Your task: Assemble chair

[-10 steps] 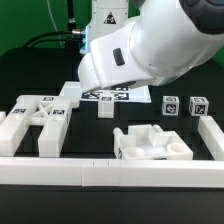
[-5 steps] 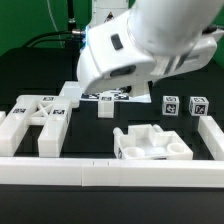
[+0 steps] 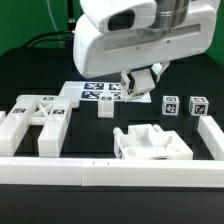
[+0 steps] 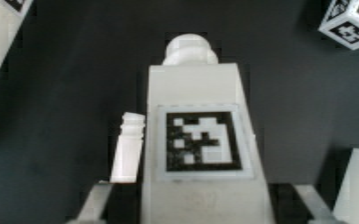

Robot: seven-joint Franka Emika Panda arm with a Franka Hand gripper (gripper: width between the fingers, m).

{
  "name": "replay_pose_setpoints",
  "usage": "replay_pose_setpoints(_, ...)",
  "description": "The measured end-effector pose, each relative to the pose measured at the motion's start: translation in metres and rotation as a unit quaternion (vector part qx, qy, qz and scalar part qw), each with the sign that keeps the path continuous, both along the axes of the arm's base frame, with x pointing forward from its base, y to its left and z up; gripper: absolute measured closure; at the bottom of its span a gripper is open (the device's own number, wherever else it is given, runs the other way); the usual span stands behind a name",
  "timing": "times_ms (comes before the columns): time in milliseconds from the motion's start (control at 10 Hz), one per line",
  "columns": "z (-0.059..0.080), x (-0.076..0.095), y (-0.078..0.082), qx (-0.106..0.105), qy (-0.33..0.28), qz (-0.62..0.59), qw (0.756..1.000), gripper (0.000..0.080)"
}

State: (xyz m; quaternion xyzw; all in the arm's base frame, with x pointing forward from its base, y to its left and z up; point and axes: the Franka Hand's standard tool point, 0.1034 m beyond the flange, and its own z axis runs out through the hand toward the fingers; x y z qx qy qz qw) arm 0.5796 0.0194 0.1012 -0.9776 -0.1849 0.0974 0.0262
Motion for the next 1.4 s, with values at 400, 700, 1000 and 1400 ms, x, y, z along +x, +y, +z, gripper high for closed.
replay_pose_setpoints(400,0.013,0.018,0.008,0.014,-0.116,-0.018,0.993,0.0512)
replay_pose_setpoints(700,0.024,0.047,0.024,0.026,-0.235,-0.014,0.972,0.0512)
replay_pose_setpoints(1000,0.019,0.047,0.006,0.015,-0.321,-0.002,0.947,0.0512)
replay_pose_setpoints(1400,0.012,0.054,0.044,0.037,-0.323,-0.01,0.946,0.0512)
